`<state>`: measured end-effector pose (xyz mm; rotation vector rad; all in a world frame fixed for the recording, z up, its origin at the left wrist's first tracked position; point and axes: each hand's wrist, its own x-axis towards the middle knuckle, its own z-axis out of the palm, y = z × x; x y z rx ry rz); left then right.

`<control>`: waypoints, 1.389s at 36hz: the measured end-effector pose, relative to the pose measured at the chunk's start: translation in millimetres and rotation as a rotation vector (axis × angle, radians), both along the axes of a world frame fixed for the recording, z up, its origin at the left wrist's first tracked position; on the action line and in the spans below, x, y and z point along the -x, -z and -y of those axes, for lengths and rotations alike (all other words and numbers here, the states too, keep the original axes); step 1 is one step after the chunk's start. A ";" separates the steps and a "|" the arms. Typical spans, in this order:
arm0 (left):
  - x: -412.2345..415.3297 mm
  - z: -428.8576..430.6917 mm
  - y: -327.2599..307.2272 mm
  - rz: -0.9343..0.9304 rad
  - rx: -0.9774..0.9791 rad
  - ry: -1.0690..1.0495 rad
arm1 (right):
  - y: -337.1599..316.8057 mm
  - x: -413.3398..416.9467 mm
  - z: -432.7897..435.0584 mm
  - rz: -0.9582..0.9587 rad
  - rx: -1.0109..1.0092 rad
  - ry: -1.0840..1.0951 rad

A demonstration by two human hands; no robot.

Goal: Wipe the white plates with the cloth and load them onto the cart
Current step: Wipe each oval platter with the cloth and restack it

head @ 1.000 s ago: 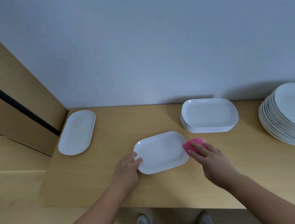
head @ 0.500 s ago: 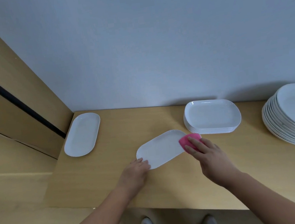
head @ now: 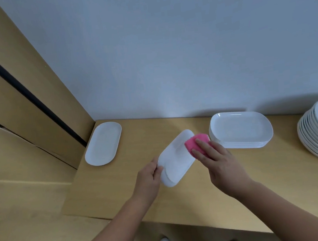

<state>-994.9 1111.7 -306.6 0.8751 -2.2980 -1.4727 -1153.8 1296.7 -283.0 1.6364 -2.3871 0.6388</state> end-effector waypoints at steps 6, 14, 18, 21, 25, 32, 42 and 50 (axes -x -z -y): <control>-1.5 2.9 -0.4 0.084 -0.125 0.036 | 11.7 -11.7 10.8 0.031 -0.070 -0.035; 0.2 4.1 10.2 0.083 -0.424 -0.178 | 32.4 -37.1 42.0 0.143 -0.143 -0.130; -0.1 3.6 13.3 0.124 -0.371 -0.135 | 39.8 -44.5 63.0 0.229 -0.204 -0.172; 0.9 0.5 16.7 0.152 -0.335 -0.115 | 49.5 -42.3 78.1 0.259 -0.318 -0.183; 5.0 -3.8 20.0 0.148 -0.299 -0.132 | 62.1 -38.2 92.1 0.215 -0.467 -0.240; 2.2 -1.8 23.5 0.156 -0.297 -0.130 | 70.0 -8.0 98.6 0.228 -0.511 -0.246; 0.1 2.6 28.6 0.197 -0.266 -0.134 | 79.8 44.1 95.4 0.369 -0.527 -0.027; 0.6 1.9 29.3 0.206 -0.271 -0.130 | 87.8 51.8 76.0 0.554 -0.325 0.050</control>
